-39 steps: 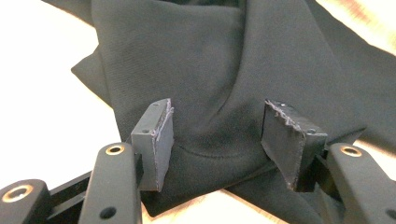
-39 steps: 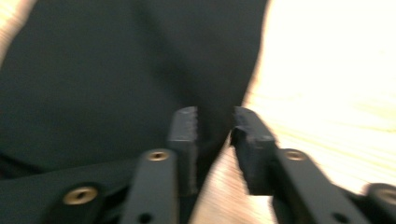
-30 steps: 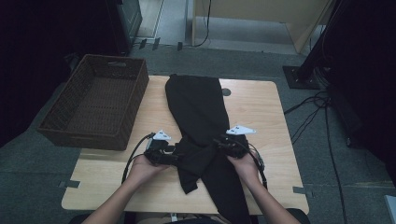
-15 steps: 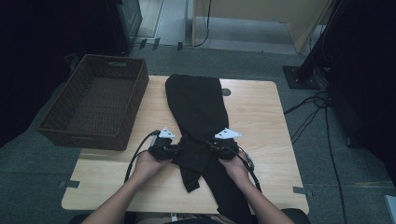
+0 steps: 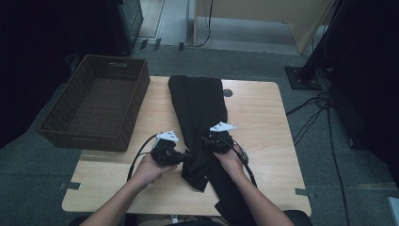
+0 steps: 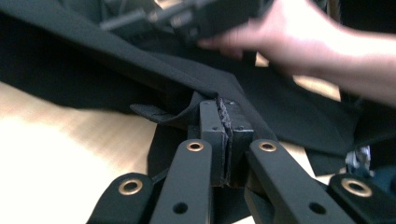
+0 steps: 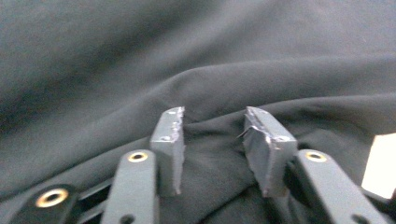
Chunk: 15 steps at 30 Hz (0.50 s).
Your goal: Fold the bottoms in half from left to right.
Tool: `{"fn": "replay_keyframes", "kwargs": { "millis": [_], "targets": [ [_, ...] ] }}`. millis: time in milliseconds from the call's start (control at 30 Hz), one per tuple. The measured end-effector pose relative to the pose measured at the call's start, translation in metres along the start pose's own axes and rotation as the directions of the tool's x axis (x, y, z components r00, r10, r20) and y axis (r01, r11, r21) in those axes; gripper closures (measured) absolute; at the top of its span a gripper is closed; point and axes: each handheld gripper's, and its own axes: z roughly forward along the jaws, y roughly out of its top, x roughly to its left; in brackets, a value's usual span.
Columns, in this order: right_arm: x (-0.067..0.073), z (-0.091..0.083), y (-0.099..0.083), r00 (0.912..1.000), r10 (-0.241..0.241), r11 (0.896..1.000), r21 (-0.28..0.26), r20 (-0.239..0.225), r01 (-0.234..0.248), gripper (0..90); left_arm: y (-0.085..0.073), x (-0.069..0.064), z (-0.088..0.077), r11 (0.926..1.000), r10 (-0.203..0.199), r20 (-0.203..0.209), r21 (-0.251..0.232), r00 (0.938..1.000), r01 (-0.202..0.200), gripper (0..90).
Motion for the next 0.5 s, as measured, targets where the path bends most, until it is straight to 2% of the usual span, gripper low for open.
{"fn": "replay_keyframes", "kwargs": {
  "millis": [67, 133, 200, 300, 333, 400, 467, 500],
  "targets": [
    [-0.003, -0.006, 0.001, 0.9998, 0.019, 1.0, 0.01, -0.004, -0.019, 54.5, -0.004, 0.005, 0.0, 0.9999, -0.012, -0.018, 0.004, 0.9998, 0.012, 88.4],
    [-0.005, -0.015, 0.0, 0.9987, 0.038, 0.999, -0.02, -0.035, -0.038, 53.2, -0.008, 0.011, -0.001, 0.9992, -0.039, -0.044, -0.006, 0.9983, 0.039, 88.5],
    [-0.003, -0.023, -0.004, 0.9994, 0.005, 1.0, -0.024, -0.034, -0.006, 51.6, -0.009, 0.015, -0.003, 0.9987, -0.049, -0.049, -0.016, 0.9976, 0.048, 88.8],
    [-0.001, -0.028, -0.009, 0.999, -0.033, 0.999, -0.005, -0.032, 0.032, 50.4, -0.007, 0.016, -0.009, 0.9946, -0.07, -0.042, -0.08, 0.9967, 0.066, 89.1],
    [-0.002, -0.03, -0.011, 0.9992, -0.029, 1.0, -0.007, -0.029, 0.029, 50.5, -0.006, 0.017, -0.01, 0.9929, -0.075, -0.039, -0.095, 0.9964, 0.071, 89.2],
    [-0.006, -0.037, -0.013, 0.9998, -0.014, 1.0, -0.028, -0.016, 0.013, 51.4, -0.003, 0.017, -0.012, 0.9902, -0.083, -0.069, -0.118, 0.9942, 0.074, 89.2],
    [-0.008, -0.043, -0.014, 0.9995, 0.0, 1.0, -0.03, -0.032, -0.001, 50.4, 0.001, 0.021, -0.01, 0.9893, -0.091, -0.097, -0.122, 0.9911, 0.079, 89.2],
    [-0.008, -0.045, -0.015, 0.9992, 0.002, 1.0, -0.029, -0.04, -0.003, 49.4, 0.003, 0.024, -0.007, 0.9879, -0.103, -0.094, -0.126, 0.9902, 0.091, 89.3]
  ]
}}
